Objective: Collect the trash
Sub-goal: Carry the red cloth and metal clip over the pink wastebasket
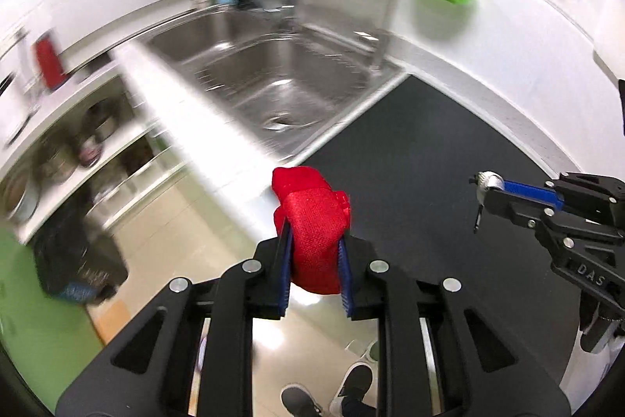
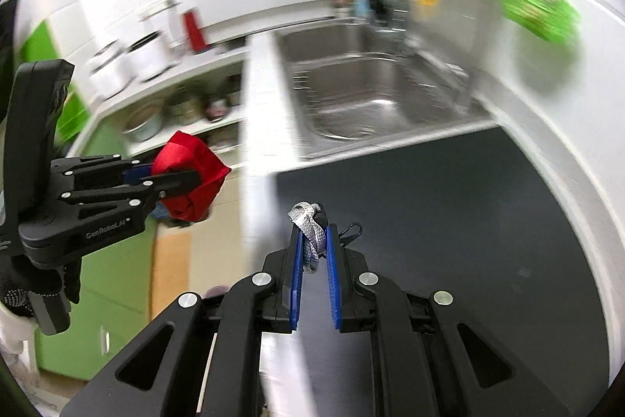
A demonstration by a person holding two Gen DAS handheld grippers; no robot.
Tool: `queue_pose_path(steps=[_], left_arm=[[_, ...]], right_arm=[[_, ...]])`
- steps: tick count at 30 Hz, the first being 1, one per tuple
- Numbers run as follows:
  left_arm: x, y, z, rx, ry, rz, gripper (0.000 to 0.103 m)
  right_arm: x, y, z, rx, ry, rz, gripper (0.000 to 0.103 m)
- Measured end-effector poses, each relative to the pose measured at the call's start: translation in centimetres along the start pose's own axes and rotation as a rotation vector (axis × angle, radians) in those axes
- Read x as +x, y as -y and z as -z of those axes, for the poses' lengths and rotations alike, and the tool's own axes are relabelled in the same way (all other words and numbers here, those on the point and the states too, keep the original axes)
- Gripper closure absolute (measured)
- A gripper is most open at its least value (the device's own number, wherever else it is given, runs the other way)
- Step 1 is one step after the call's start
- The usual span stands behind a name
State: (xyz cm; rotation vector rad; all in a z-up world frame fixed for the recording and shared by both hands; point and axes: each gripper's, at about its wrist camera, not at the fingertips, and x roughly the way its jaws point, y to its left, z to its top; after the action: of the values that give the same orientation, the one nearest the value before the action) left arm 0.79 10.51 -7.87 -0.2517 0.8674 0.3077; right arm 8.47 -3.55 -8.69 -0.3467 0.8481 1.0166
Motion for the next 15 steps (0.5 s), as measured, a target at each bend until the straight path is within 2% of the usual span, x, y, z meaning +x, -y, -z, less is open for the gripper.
queue_pose_path(steps=[8,15], left_arm=[[-4.9,-12.4,8.3,-0.216,-0.013,-0.134,0.083],[-5.3,-20.7,16.1,-0.387,-0.071,-0.217,0.084]], right_arm=[[6.1,-12.8,-1.3,-0.172,-0.066,-0.178,0.092],[13.2,-22.3,0.1,-0.293,-0.169,-0.292,0.092]])
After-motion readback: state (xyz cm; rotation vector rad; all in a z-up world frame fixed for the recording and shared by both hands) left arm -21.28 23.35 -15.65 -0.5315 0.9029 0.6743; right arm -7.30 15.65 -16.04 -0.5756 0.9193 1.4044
